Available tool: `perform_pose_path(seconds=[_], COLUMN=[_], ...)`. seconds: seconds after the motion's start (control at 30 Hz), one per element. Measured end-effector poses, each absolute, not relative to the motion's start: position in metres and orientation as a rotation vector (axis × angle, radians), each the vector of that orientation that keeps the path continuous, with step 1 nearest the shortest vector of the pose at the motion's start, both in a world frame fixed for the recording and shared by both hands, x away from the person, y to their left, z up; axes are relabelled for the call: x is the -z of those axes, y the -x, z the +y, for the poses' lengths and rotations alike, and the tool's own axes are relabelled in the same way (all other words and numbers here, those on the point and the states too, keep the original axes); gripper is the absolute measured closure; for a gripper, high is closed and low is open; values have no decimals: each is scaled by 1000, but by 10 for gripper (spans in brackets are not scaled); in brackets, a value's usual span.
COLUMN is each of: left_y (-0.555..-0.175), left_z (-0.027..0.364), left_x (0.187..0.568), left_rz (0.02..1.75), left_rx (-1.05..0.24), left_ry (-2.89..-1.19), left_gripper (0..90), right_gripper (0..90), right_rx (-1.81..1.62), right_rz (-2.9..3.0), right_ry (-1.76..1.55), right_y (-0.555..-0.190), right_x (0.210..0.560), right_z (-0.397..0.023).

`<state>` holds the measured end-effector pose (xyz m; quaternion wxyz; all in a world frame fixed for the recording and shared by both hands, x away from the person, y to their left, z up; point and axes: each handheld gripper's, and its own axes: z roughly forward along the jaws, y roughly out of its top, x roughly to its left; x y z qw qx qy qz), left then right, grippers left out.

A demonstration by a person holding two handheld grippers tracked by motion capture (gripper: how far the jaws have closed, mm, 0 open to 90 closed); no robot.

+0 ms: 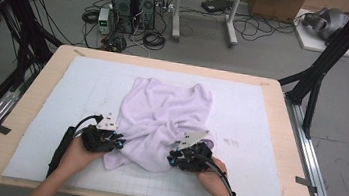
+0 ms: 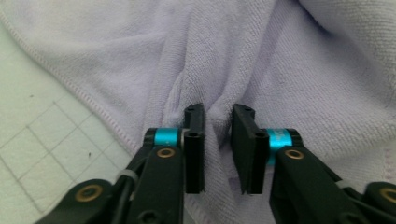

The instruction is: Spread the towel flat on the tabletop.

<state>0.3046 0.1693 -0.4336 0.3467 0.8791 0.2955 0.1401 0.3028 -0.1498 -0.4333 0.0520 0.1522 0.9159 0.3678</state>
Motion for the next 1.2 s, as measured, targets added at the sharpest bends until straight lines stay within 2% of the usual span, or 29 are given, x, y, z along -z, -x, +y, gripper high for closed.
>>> perform_pose_path(seconds=[0.1,0.27,0.5,0.6,0.67,0.73,0.87,0.97,1.03,1.07,1.1,1.13,1.2], left_y=[-303,-298,-294,-291,-292,-292,-294,-297,-298,-299,-300,-299,-297], left_z=[170,175,175,173,174,175,176,172,168,166,164,163,165], left_x=[432,424,418,416,416,417,418,423,428,431,433,433,430], left_rz=[763,759,752,730,740,756,764,765,759,745,727,710,708], left_rx=[-368,-376,-360,-352,-336,-334,-341,-348,-329,-313,-294,-305,-312], left_ry=[-2280,-2225,-2164,-2159,-2157,-2156,-2168,-2206,-2248,-2273,-2293,-2296,-2279], left_gripper=[811,818,800,745,637,551,518,511,579,667,766,824,861], right_gripper=[863,871,873,870,853,778,691,593,538,551,598,681,793], right_rx=[-1139,-1140,-1192,-1186,-1208,-1239,-1225,-1253,-1267,-1277,-1273,-1265,-1256], right_rz=[2811,2807,2748,2748,2760,2723,2643,2630,2620,2625,2633,2641,2668], right_ry=[-449,-437,-461,-463,-451,-450,-497,-562,-589,-581,-567,-549,-483], right_y=[-302,-289,-249,-231,-223,-220,-235,-256,-267,-272,-276,-279,-280], right_x=[437,428,412,405,402,399,399,406,410,412,414,415,414], right_z=[-151,-165,-199,-212,-218,-221,-222,-214,-205,-200,-194,-189,-177])
